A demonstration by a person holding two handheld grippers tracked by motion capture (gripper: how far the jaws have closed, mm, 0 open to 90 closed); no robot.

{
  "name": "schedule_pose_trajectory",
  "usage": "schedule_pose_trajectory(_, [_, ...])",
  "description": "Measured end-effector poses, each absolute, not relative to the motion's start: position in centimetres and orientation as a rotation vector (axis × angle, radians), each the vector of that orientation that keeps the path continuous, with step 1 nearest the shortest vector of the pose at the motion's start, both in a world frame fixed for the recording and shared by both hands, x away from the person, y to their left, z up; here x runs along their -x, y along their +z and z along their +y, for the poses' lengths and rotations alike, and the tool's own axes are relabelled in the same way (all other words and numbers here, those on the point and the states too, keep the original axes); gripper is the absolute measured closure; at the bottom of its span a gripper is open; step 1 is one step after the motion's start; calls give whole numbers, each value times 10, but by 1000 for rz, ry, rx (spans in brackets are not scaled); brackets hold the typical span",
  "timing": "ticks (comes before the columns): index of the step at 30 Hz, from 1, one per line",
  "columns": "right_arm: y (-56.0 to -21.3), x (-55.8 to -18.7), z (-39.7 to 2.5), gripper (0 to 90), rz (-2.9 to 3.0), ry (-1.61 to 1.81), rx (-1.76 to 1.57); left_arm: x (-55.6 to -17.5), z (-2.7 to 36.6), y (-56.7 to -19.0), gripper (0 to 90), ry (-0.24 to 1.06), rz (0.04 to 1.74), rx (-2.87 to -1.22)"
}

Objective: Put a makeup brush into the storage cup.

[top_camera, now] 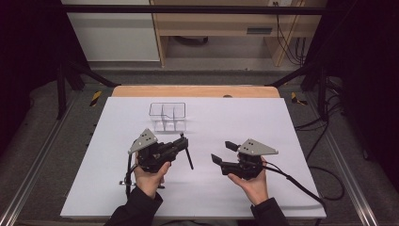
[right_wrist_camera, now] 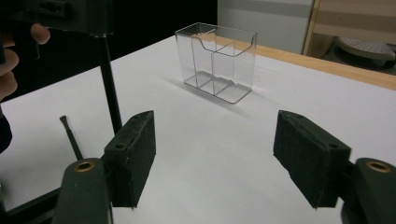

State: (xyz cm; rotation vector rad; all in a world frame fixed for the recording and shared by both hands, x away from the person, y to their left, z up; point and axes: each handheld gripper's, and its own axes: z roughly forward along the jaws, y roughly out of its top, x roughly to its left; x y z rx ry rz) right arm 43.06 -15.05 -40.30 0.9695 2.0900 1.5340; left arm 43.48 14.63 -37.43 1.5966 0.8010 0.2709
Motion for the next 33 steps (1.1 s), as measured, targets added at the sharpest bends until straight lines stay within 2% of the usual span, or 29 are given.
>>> schedule_pose_trajectory(17, [-408,-438,-181,129,2051,1468,-1083,-437,166,-366,837,318,824,-1591])
schedule_pose_trajectory(33, [-415,-438,-206,79,2043,1401,-1112,-440,184,-358,838,385,867,-1593])
